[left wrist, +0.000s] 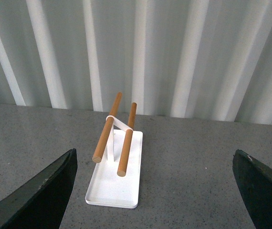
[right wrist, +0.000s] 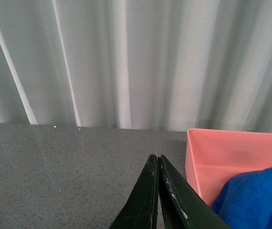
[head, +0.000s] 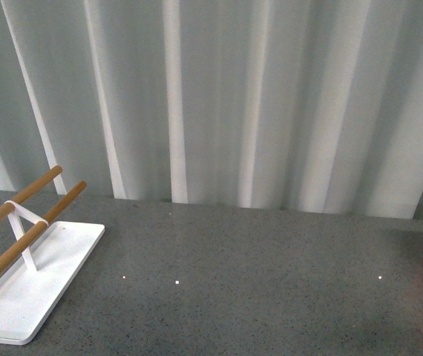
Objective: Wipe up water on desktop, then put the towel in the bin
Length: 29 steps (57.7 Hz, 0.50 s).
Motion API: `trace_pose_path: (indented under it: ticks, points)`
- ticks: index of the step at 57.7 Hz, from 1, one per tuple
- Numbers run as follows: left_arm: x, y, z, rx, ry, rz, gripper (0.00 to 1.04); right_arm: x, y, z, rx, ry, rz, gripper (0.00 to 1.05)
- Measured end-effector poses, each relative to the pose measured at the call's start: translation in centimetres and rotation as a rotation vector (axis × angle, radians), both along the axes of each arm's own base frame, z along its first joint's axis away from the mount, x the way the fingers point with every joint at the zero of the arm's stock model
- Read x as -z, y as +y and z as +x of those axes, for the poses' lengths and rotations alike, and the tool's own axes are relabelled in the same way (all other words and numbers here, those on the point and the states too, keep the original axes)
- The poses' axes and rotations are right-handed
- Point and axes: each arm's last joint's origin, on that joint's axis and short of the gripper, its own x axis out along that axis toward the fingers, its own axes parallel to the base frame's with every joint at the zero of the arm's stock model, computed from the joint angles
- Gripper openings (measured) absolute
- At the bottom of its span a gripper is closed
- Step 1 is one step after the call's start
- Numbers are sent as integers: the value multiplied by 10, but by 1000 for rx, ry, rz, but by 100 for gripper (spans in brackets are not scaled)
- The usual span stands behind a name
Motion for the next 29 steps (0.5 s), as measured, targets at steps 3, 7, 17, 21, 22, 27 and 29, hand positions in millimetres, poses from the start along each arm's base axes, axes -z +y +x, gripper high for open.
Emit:
trace_pose_path:
  ticks: [3, 7, 17, 21, 22, 27, 29]
  points:
    - [0, 0, 0, 0, 0, 0, 98, 0, 0, -3, 0, 2, 0, 3]
    - [0, 0, 0, 0, 0, 0, 98, -3, 0, -8, 0, -9, 0, 3]
    - [0, 0, 0, 0, 0, 0, 98, -7, 0, -16, 0, -20, 0, 3]
    - [0, 0, 0, 0, 0, 0, 98, -8, 0, -20, 0, -26, 0, 3]
    - [0, 0, 0, 0, 0, 0, 98, -8, 0, -20, 1, -26, 0, 3]
    - [0, 0, 0, 0, 0, 0, 98, -9, 0, -24, 2, -29, 0, 3]
    - [0, 0, 0, 0, 0, 0, 98, -10, 0, -25, 2, -30, 0, 3]
